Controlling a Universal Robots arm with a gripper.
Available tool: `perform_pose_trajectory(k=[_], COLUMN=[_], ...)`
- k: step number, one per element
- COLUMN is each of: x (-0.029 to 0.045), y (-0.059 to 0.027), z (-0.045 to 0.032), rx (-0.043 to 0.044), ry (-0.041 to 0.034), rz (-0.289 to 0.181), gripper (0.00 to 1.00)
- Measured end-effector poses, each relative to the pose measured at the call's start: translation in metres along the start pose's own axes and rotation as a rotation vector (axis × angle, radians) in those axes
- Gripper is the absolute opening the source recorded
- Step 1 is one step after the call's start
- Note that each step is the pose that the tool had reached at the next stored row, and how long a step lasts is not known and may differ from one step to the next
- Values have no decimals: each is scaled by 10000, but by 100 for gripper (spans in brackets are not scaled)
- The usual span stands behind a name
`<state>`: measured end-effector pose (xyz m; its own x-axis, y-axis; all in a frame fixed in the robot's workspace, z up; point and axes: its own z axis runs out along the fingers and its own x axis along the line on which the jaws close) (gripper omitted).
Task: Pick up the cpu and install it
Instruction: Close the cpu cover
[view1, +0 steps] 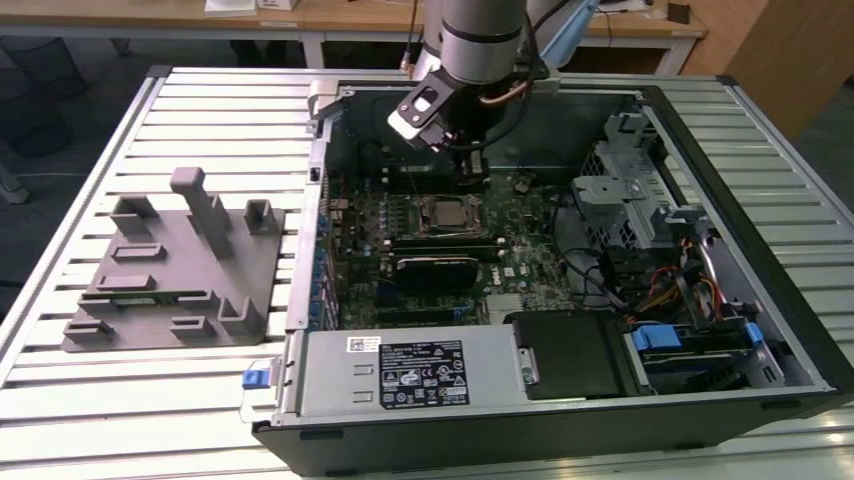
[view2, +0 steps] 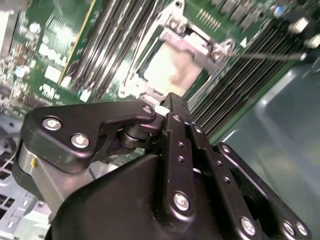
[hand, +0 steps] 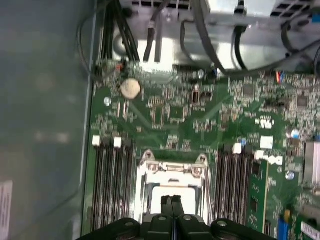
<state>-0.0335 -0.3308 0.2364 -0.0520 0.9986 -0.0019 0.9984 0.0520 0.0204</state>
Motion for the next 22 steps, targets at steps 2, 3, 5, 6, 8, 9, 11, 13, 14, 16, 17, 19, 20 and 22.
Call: perform_pose_trajectory(k=[2, 3, 5, 6, 8, 9, 11, 13, 14, 16, 17, 19, 20, 22], x=[2, 3, 4, 4, 2, 0, -2, -2, -1, 0, 0, 1, 2, 3], y=[-43, -62, -90, -101, -130, -145, -174, -202, -215, -238, -247, -269, -282, -301], z=[18, 29, 48, 55, 67, 72, 82, 96, 104, 123, 131, 146, 154, 170], rx=[0, 0, 0, 1, 2, 1, 0, 0, 0, 0, 0, 0, 0, 0], ry=[-1, 0, 0, -1, -2, -1, 0, 1, 0, 0, 0, 0, 1, 1], rz=[0, 0, -1, -3, -4, -7, -13, -25, -32, -43, -49, -57, -61, -65], gripper=[11, 11, 11, 11, 11, 11, 11, 11, 11, 11, 11, 11, 11, 11])
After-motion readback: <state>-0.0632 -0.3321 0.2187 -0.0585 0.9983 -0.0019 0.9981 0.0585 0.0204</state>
